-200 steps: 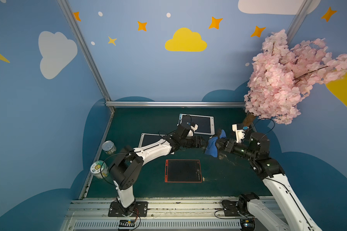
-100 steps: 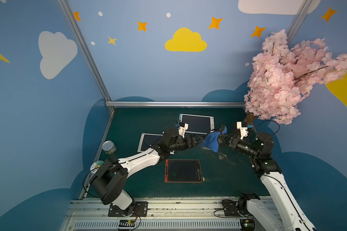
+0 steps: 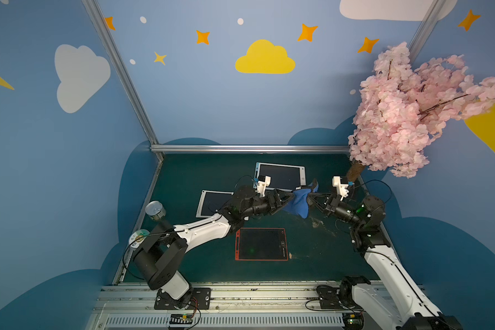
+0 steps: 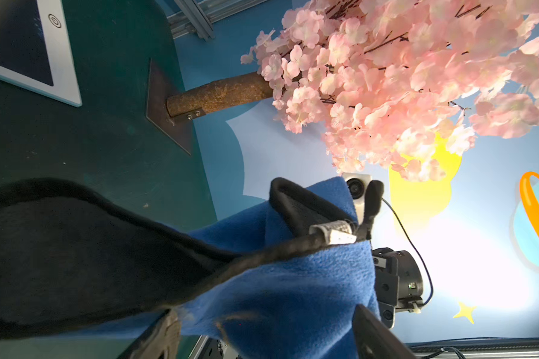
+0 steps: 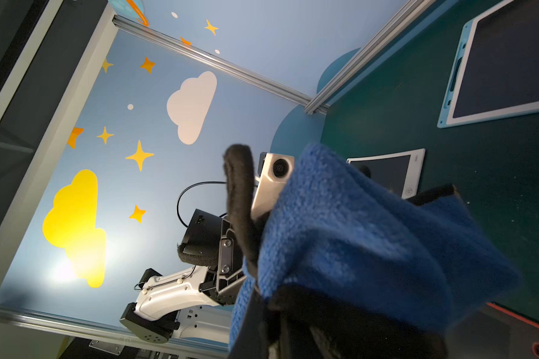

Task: Wipe the drawing tablet
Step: Adjust the cleaning item.

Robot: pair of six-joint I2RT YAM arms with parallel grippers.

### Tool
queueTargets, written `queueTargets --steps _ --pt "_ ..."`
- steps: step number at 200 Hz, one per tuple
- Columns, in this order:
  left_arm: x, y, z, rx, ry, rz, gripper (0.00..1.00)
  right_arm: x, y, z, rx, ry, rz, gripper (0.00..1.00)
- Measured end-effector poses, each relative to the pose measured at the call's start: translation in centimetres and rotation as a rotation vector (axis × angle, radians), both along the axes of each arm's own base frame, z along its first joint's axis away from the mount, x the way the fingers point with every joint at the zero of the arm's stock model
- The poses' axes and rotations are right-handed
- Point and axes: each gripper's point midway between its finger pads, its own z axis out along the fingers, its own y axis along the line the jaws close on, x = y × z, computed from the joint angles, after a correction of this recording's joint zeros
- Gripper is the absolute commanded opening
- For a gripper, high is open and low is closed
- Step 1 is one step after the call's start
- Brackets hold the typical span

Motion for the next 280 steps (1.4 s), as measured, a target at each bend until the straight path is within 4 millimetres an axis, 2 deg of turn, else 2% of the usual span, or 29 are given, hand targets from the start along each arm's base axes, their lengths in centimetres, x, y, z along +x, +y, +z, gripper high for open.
queueTargets --steps 67,97,117,138,170,178,187,195,205,212,217,233,250,267,280 --pt "0.0 -2.2 1.7 -0.057 -0.007 -0.037 0.88 -1.0 1.8 0.1 0.028 0.013 0.065 0.0" --pt "-0.2 -2.5 2.6 -0.079 -0.018 -0.045 0.8 -1.0 2.2 -0.2 0.028 0.031 0.072 0.0" --pt "-0.4 -2.6 2.6 -0.081 -0.016 -0.051 0.63 -0.8 2.1 -0.8 0.015 0.049 0.065 0.0" --pt "-0.6 -2.6 2.7 -0.083 -0.016 -0.058 0.35 -0.7 2.0 -1.7 -0.013 0.065 0.051 0.0" --pt "-0.4 -2.5 2.4 -0.076 -0.006 -0.054 0.04 -0.9 1.8 -1.7 -0.041 0.055 0.043 0.0" --pt "-0.3 -2.4 2.5 -0.079 -0.011 -0.055 0.03 -0.9 1.7 -1.7 -0.048 0.05 0.041 0.0" --pt "-0.3 -2.4 2.5 -0.079 -0.011 -0.058 0.03 -0.9 1.6 -1.6 -0.056 0.048 0.036 0.13" --pt "-0.4 -2.4 2.5 -0.079 -0.012 -0.062 0.03 -1.0 1.4 -1.6 -0.067 0.05 0.033 0.32" --pt "-0.4 -2.4 2.5 -0.075 -0.018 -0.065 0.03 -1.1 1.2 -1.4 -0.09 0.043 0.029 0.63" --pt "-0.3 -2.3 2.3 -0.068 -0.024 -0.067 0.03 -1.2 0.9 -1.1 -0.114 0.034 0.02 0.77" --pt "-0.3 -2.2 2.2 -0.058 -0.031 -0.069 0.03 -1.3 0.7 -0.7 -0.138 0.024 0.005 0.83" --pt "0.0 -2.1 1.6 -0.004 -0.054 -0.068 0.03 -1.7 -0.2 0.7 -0.222 -0.038 -0.044 0.93" --pt "0.1 -1.7 1.5 0.066 -0.091 -0.056 0.03 -2.7 -1.1 2.1 -0.292 -0.116 -0.081 0.98" --pt "-0.3 -1.3 2.4 0.109 -0.141 -0.047 0.03 -3.7 -1.3 2.0 -0.325 -0.153 -0.071 0.98" --pt "-0.7 -0.9 3.6 0.121 -0.178 -0.041 0.03 -3.9 -1.0 1.0 -0.326 -0.14 -0.04 0.98"
